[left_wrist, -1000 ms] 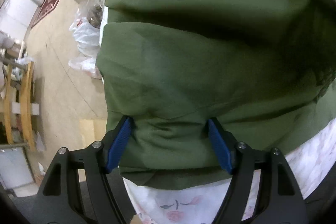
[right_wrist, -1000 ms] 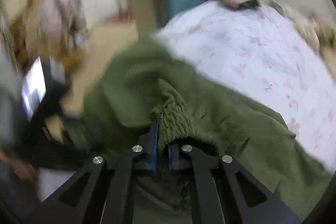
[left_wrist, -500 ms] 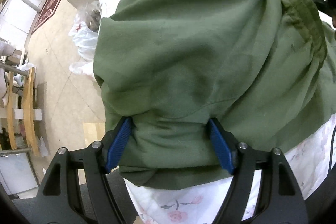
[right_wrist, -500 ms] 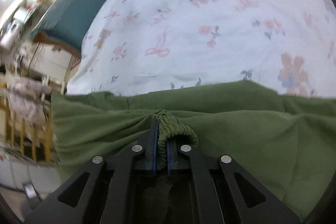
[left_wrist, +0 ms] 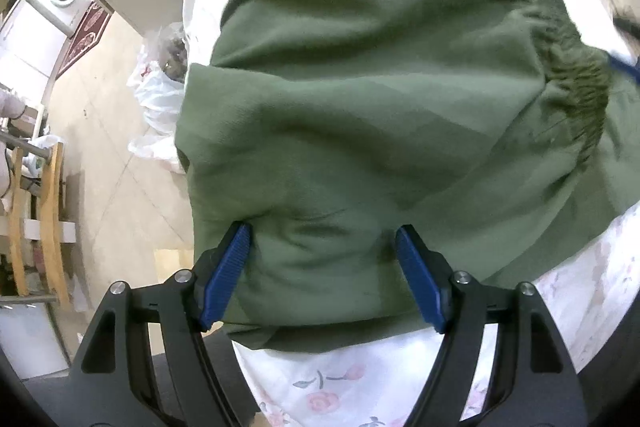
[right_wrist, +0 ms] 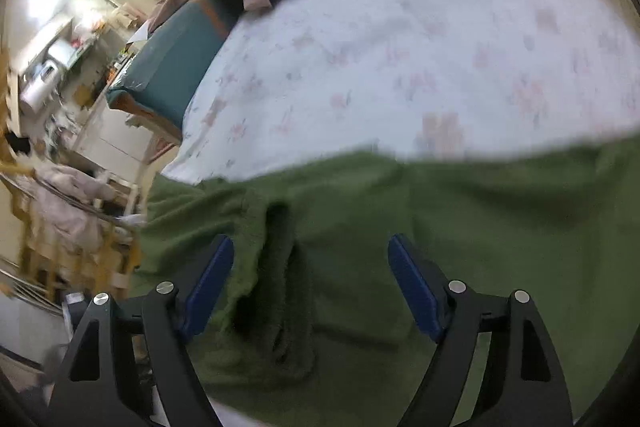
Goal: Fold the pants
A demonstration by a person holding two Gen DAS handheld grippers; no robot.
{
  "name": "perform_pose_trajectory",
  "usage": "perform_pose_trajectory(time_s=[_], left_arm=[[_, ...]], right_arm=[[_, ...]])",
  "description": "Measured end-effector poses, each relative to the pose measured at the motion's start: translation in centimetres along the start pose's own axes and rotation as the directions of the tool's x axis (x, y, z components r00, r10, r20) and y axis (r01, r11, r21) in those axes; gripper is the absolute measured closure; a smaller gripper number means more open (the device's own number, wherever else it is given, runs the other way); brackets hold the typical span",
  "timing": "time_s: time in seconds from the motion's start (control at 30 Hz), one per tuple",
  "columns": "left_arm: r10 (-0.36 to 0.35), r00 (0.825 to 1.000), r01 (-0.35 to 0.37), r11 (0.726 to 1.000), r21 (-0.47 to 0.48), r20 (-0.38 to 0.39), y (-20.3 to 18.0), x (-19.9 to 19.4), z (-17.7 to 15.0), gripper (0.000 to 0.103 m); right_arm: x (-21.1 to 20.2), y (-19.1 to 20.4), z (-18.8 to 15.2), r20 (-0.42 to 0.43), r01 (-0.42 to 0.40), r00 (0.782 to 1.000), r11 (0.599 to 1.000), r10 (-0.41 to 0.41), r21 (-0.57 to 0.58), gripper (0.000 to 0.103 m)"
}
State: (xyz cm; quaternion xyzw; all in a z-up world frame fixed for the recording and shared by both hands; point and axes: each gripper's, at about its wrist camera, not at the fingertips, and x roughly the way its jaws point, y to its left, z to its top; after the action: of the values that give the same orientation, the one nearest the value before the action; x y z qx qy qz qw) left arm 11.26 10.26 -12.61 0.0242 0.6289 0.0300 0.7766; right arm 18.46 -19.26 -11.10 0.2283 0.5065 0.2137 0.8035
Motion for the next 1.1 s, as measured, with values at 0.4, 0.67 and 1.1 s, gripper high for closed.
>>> perform_pose_trajectory(time_s=[0.4,0.67,1.1], left_arm=[[-0.020,0.997,0.026,0.996,-0.083,0.069,1.6,-2.0,0.3,0.031],[-0.055,0.991,0.073,0.987,-0.142,0.125,3.1,-3.7,0.8,0.031],[-0.116,0.993,0.102,0.829,-0.551,0.009,12.6,-0.7,-0.7,0.031]], right_arm=[[6.2,2.2,-6.8,-0.159,-0.127,0.976,0.981,0.149,0.143,0.072],[5.0,2.2,-7.9,-0.232,-0.061,0.968,0.985,0.098,0.160,0.072],[1.9,11.3,4.7,-0.156,0.041,0.984,0.953,-0.092,-0.301,0.041]])
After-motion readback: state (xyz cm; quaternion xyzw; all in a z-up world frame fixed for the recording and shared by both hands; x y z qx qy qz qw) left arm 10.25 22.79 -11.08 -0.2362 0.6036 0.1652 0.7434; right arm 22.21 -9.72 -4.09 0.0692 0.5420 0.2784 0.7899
